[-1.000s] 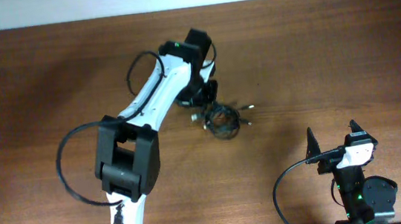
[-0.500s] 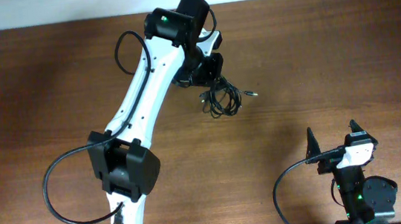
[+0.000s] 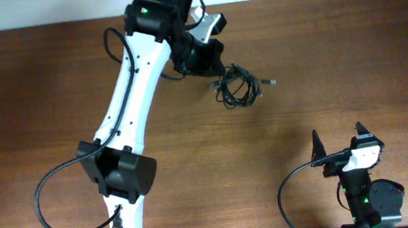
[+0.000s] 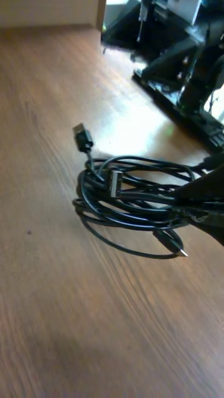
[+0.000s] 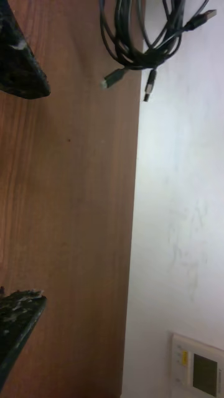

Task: Untangle cables
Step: 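Grasp the cable bundle with the left gripper and lift it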

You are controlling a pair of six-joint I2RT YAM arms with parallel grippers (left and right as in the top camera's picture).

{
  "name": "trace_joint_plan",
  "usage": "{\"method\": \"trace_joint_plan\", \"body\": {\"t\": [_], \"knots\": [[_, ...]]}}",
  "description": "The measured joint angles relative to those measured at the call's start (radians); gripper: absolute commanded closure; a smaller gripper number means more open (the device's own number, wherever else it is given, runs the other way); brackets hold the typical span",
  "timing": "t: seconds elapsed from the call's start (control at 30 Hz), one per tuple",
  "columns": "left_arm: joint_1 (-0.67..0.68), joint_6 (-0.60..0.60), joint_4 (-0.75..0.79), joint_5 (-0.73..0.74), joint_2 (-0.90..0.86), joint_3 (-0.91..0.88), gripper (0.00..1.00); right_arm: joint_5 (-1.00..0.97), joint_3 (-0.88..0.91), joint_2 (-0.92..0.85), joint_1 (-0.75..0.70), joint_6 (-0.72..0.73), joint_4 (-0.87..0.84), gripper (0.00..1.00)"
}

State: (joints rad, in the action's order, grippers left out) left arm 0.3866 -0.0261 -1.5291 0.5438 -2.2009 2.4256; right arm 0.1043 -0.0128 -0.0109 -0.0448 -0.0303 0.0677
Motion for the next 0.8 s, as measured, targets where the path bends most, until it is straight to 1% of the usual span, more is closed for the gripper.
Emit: {"method": "trace_joint_plan", "body": {"t": [0.07, 0.13, 0.23, 0.4, 0.6, 0.67, 0.73, 0.8], "knots": [[0.008, -0.031, -0.015, -0.073, 0.000, -0.006, 1.00, 0.000, 0.000, 0.000, 0.000, 0.000, 0.000, 0.02], [0.031, -0.058, -0.027, -0.181, 0.000, -0.021, 1.00, 0.000, 0.000, 0.000, 0.000, 0.000, 0.000, 0.02], [0.064, -0.084, -0.022, -0.262, 0.000, -0.057, 1.00, 0.000, 0.000, 0.000, 0.000, 0.001, 0.000, 0.02], [0.115, -0.103, -0.010, -0.317, 0.000, -0.099, 1.00, 0.000, 0.000, 0.000, 0.000, 0.000, 0.000, 0.02], [0.121, -0.106, -0.008, -0.332, 0.000, -0.099, 1.00, 0.005, 0.001, 0.000, 0.000, 0.004, -0.027, 0.02], [0.121, -0.106, -0.008, -0.336, 0.000, -0.099, 0.99, 0.076, 0.002, 0.000, 0.000, 0.055, -0.055, 0.02], [0.121, -0.106, -0.008, -0.336, 0.000, -0.099, 1.00, 0.209, 0.002, 0.000, 0.000, 0.141, -0.054, 0.02], [0.121, -0.106, -0.008, -0.336, 0.000, -0.099, 1.00, 0.340, 0.002, 0.000, 0.000, 0.229, -0.100, 0.02]]}}
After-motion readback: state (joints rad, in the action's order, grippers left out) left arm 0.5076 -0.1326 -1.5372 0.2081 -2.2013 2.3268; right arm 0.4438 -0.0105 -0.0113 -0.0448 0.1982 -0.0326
